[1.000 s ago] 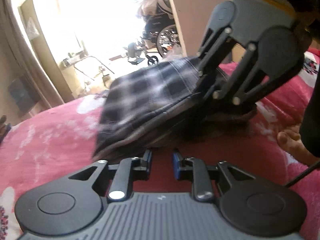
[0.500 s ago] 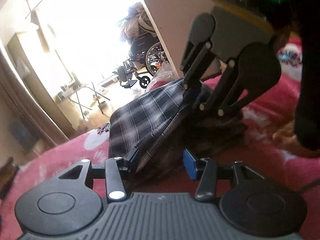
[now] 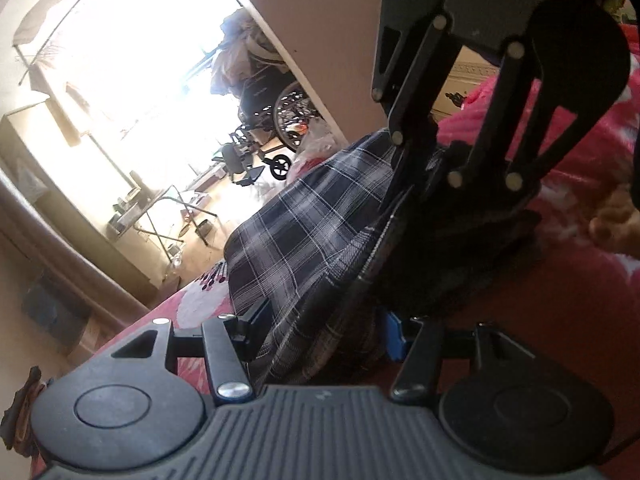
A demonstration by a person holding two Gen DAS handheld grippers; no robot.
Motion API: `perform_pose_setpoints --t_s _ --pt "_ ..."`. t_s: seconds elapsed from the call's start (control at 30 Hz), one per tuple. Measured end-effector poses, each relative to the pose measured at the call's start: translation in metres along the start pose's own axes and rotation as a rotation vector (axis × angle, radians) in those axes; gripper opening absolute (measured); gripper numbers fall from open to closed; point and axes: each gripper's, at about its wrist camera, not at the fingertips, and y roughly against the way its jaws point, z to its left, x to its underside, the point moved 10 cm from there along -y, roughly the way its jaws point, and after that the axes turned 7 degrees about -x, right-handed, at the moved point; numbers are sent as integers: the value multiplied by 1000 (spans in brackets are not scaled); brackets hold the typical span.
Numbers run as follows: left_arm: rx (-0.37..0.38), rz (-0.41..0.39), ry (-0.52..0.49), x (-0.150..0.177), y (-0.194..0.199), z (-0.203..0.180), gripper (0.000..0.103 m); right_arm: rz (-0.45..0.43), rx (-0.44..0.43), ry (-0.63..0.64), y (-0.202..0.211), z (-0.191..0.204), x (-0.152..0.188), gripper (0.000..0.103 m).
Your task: Fold clothes
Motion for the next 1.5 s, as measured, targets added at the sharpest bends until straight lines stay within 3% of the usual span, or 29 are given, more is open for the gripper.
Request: perform_pose_setpoints --t_s 0.17,0.37,0.5,0.57,0.63,0.73,0.9,1.1,1.2,1.3,1.43,1.5 --pt "43 1 -91 7 -12 -10 58 -4 -8 -13 1 -1 0 10" --pt "43 -8 -111 7 -23 -15 56 -5 -18 -33 1 -2 1 10" --pt "15 -12 -114 4 -26 -11 51 -8 -20 -37 3 -2 2 10" --pt "-16 -12 -121 3 -27 -8 39 -11 -17 -33 3 -1 1 10" --pt "-80 -21 -112 -1 -29 -5 33 -17 -11 -26 4 -2 0 10" --pt "-174 -20 -93 -2 -34 -8 32 -25 0 -1 4 -1 -1 10" --pt "-183 14 -218 17 -40 -38 33 23 -37 -1 -8 10 9 10" --pt "-203 36 -173 20 -46 -31 33 43 -49 43 -14 23 15 11" --pt "-217 31 -191 20 -49 -35 33 77 -59 67 -23 30 21 14" --pt "-228 26 -214 19 -52 -36 35 106 -54 81 -29 35 26 25" --pt "-245 23 -234 19 -48 -31 47 100 -65 50 -15 28 29 39" --pt "-254 29 -229 20 -48 -29 51 108 -75 43 -6 27 33 42"
